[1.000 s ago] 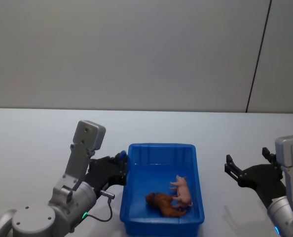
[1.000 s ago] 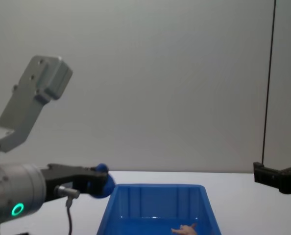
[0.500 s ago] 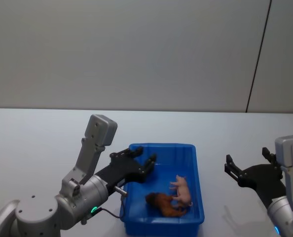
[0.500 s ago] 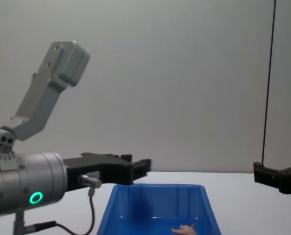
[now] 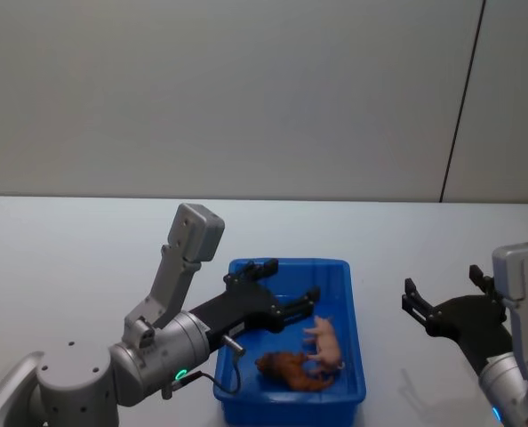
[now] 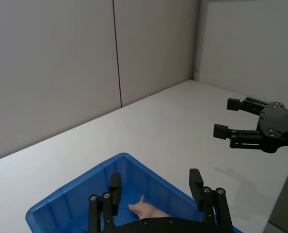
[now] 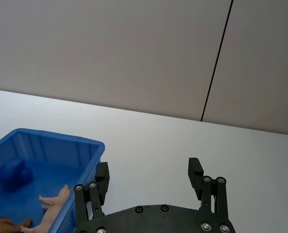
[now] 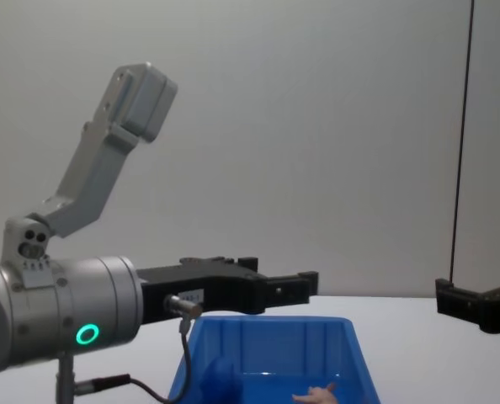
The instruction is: Pick up the two dolls from the table and place them into the box.
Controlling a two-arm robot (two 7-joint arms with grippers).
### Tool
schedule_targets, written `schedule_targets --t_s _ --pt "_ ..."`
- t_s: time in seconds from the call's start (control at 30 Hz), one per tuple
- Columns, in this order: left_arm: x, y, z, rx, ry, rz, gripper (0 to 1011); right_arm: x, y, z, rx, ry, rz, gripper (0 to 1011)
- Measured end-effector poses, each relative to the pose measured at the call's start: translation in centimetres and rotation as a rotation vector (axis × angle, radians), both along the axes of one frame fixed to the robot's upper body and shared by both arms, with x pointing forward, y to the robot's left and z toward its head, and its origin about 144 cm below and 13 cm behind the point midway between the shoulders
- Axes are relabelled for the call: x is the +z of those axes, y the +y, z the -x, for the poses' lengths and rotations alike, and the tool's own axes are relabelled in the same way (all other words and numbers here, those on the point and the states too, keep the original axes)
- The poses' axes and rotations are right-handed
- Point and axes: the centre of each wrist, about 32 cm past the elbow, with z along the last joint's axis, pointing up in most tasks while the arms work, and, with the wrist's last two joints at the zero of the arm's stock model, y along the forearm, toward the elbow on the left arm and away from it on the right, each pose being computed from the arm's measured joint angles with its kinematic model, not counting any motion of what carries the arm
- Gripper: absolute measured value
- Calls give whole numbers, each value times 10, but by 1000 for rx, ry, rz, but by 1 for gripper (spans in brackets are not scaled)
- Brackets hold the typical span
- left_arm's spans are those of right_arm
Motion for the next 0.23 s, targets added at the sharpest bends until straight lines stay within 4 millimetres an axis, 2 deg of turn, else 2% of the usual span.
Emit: schedule_targets --t_s 0.07,0.17,0.23 --pt "0 0 -1 -11 0 4 882 0 0 0 0 0 0 1001" --pt "0 -1 -2 -21 -1 7 981 0 0 0 0 0 0 1001" --pt "0 -1 -3 -29 -1 10 1002 0 0 0 0 0 0 1001"
